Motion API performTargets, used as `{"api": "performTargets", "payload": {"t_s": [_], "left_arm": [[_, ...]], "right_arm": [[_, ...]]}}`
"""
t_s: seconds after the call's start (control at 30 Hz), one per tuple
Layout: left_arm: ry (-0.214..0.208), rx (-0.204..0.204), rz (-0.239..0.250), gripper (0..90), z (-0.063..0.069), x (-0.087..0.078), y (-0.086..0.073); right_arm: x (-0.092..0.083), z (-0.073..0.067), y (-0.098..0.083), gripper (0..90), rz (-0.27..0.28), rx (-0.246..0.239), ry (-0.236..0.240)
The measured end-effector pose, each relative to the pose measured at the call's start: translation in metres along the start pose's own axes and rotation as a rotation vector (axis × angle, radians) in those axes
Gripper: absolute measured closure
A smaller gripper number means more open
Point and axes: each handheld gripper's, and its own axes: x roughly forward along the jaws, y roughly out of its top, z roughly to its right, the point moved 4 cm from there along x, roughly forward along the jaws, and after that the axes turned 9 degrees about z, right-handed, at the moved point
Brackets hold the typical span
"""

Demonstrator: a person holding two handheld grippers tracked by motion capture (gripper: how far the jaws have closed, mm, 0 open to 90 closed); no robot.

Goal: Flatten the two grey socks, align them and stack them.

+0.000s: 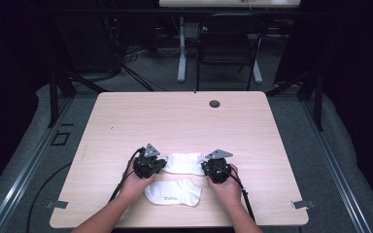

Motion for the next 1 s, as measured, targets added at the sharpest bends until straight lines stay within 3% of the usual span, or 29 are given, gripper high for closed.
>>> {"api": "performTargets", "payload": {"t_s": [0.3, 0.5, 0.7, 1.0], "left_arm": [[0.003, -0.003, -0.016, 86.3, 0.002, -0.002, 0.001], [0.000, -0.009, 0.008, 86.4, 0.004, -0.008, 0.004], [-0.010, -0.018, 0.035, 86.4, 0.003, -0.024, 0.009], [-0.028, -0.024, 0.051, 86.3, 0.008, -0.048, 0.009]], "right_arm": [[-0.004, -0.001, 0.004, 87.5, 0.018, 0.023, 0.012], [-0.009, -0.003, 0.009, 87.6, 0.044, 0.028, 0.017], [-0.017, -0.008, 0.016, 87.5, 0.072, 0.032, 0.032], [-0.031, -0.021, 0.021, 87.5, 0.070, 0.027, 0.059]]}}
